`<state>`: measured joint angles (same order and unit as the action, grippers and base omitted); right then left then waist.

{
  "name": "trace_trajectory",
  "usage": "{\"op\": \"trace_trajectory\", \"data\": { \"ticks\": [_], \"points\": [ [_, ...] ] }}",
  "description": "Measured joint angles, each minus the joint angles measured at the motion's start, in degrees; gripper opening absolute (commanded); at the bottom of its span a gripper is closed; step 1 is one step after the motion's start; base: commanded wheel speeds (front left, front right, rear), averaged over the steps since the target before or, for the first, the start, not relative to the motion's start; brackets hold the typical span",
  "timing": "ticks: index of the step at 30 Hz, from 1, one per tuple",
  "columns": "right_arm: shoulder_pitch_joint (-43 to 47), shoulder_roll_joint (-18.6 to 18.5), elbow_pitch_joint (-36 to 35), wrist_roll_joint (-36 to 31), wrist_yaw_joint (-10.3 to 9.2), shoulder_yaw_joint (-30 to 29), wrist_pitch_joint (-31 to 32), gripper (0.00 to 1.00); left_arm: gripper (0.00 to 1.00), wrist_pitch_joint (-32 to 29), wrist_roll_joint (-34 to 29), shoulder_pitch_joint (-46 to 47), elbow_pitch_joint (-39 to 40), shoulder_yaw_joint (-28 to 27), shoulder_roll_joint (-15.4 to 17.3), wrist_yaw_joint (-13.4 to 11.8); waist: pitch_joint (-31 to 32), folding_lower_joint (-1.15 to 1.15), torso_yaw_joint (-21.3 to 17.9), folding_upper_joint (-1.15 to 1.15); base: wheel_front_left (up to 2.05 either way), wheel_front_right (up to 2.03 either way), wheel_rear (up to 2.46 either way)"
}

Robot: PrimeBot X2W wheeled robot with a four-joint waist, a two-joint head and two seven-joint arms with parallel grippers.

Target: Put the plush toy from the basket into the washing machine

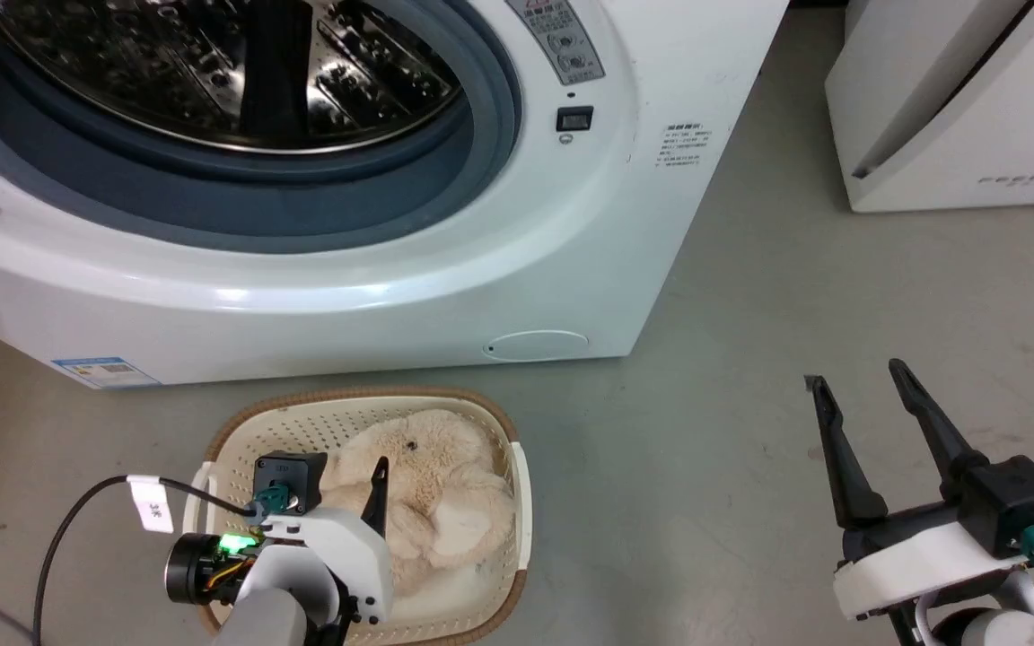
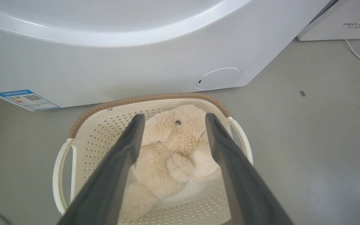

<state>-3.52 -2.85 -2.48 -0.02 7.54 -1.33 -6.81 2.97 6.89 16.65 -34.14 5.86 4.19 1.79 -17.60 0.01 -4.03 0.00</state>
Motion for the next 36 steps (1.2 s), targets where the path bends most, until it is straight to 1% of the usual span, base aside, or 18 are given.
{"op": "trace_trajectory", "data": {
  "ticks": [8,16,36],
  "points": [
    [-1.1,0.0,-0.4,0.2,0.00,0.2,-0.9,1.00,1.00,-1.7,1.0,3.1,-5.3,0.9,0.5,0.0,-4.0,0.00,-1.0,0.00,0.00,0.00,0.00],
    [-2.1,0.0,-0.9,0.6,0.00,0.1,-2.0,1.00,1.00,-3.5,1.9,6.7,-10.1,2.5,1.8,0.0,-8.5,0.00,-2.0,0.00,0.00,0.00,0.00],
    [-4.8,0.0,-3.0,1.1,0.00,-0.6,-4.3,1.00,1.00,-3.4,4.6,17.7,-21.8,5.5,4.0,-0.1,-19.6,0.00,-3.6,0.00,0.00,0.00,0.00]
  ]
}}
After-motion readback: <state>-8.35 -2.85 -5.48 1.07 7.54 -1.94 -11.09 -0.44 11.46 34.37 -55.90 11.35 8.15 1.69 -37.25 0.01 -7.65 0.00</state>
